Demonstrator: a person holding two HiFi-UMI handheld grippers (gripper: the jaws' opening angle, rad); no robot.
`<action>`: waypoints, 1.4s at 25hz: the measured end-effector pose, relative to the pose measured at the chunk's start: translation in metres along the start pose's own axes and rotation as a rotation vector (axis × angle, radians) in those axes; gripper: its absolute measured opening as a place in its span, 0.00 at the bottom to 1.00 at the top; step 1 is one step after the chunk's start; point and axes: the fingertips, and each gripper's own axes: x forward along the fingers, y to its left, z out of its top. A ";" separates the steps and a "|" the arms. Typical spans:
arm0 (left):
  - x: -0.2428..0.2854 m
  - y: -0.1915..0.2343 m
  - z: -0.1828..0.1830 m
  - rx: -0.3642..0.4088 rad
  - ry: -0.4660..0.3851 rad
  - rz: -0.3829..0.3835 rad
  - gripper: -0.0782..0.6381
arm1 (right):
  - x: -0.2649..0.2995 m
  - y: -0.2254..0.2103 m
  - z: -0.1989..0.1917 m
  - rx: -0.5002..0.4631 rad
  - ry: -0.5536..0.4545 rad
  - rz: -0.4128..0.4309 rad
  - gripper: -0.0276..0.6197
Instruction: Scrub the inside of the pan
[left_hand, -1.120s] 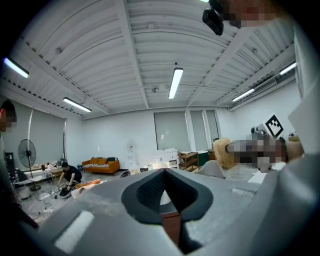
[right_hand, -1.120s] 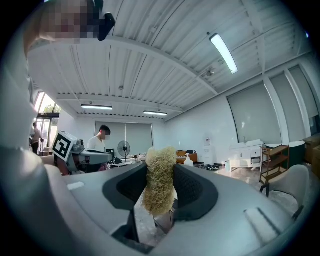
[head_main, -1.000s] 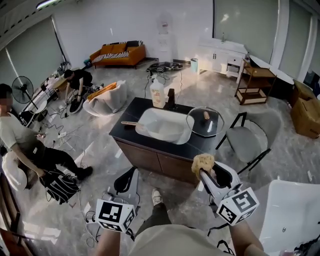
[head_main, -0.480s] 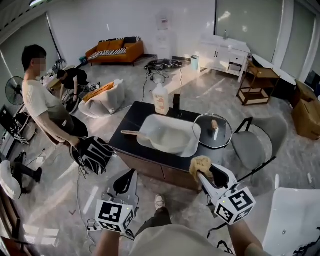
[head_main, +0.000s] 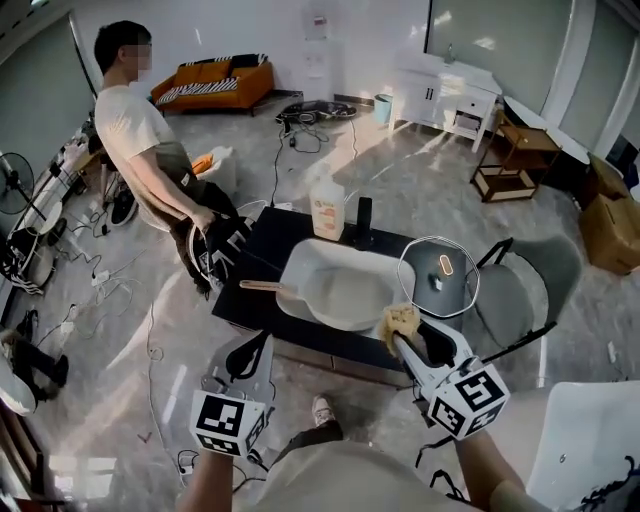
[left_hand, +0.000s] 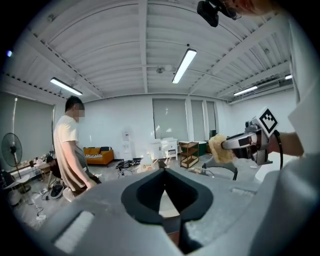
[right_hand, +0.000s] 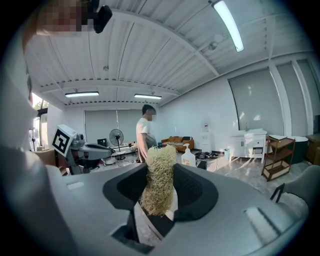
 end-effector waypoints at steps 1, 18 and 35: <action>0.007 0.010 -0.001 -0.002 0.004 -0.004 0.11 | 0.012 -0.002 0.001 0.000 0.008 -0.004 0.30; 0.093 0.102 -0.012 -0.022 0.057 -0.078 0.11 | 0.133 -0.033 0.008 0.003 0.112 -0.045 0.30; 0.171 0.088 -0.044 0.133 0.222 -0.179 0.23 | 0.183 -0.087 -0.018 -0.004 0.208 0.048 0.30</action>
